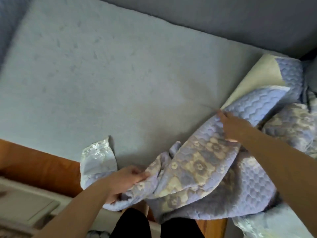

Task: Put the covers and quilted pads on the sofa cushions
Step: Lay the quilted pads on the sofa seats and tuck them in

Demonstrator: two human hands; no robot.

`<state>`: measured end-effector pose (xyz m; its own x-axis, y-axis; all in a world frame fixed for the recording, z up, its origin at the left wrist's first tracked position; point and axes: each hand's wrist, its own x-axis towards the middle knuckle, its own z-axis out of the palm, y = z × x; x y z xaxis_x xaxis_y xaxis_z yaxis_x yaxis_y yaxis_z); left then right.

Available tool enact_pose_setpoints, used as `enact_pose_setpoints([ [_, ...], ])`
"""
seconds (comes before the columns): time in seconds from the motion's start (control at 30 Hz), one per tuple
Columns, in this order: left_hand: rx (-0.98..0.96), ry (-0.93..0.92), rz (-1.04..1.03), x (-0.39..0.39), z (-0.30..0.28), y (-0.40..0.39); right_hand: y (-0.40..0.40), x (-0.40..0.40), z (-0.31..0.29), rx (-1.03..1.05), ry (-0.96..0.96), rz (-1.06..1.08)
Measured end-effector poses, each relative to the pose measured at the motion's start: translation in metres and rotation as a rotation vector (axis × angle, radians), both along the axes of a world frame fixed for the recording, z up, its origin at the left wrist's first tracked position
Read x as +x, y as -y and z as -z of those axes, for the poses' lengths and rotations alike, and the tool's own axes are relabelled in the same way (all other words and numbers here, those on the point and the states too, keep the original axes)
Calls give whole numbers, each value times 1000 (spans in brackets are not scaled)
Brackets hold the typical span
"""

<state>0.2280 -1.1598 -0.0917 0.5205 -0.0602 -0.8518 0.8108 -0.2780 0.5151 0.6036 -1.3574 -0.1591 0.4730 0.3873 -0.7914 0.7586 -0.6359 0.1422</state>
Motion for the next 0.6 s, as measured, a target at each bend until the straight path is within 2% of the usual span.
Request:
enact_pose_setpoints([
  [0.07,-126,-57,-270,-3,-19,-17,-2,7,-11,-61,-64,14],
  [0.1,-124,-49,-372,-5,-27,-30,-7,10,-15,-107,-97,15],
  [0.2,158,160,-550,-6,-57,-83,-34,12,-26,-213,-43,-98],
  [0.27,302,268,-747,-6,-78,-131,-73,13,-45,-200,42,-124],
  [0.33,505,397,-921,-8,-102,-189,-125,23,-74,-5,181,6],
  [0.43,991,503,-1236,-39,-103,-325,-204,40,-111,398,472,358],
  [0.47,1060,470,-1256,-52,-96,-369,-226,37,-117,507,532,467],
  [0.5,1049,424,-1225,-57,-88,-403,-246,29,-120,593,538,515],
  [0.53,979,426,-1158,-59,-77,-427,-266,14,-120,643,484,534],
  [0.6,809,446,-984,-55,-51,-448,-307,-27,-110,676,245,537],
])
